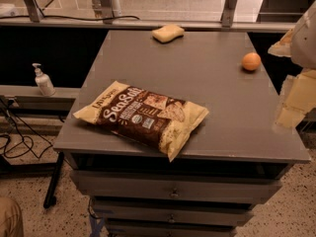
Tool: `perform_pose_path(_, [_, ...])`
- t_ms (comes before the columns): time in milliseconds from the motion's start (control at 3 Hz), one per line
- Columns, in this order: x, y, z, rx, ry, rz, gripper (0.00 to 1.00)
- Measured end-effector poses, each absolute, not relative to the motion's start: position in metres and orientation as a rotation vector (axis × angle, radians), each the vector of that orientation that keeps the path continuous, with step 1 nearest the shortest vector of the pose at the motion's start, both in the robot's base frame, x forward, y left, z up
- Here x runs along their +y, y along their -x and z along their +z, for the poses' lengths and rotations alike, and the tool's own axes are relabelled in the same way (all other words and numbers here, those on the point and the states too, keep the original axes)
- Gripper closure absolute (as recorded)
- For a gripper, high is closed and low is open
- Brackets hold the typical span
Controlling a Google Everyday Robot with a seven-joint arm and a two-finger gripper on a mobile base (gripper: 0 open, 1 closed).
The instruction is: Pick brown chip bag
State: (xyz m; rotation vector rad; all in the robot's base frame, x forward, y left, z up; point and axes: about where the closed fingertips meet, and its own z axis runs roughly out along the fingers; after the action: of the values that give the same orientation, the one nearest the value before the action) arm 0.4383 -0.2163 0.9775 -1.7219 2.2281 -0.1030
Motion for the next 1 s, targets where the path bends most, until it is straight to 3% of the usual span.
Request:
perform_pose_path(667, [-0.200, -0.446, 0.961, 2.170, 1.715, 0.001, 0.00])
perform_pose_path(1000, [-0.154, -0.459, 0.920, 2.057, 1.715, 0.217, 0.00])
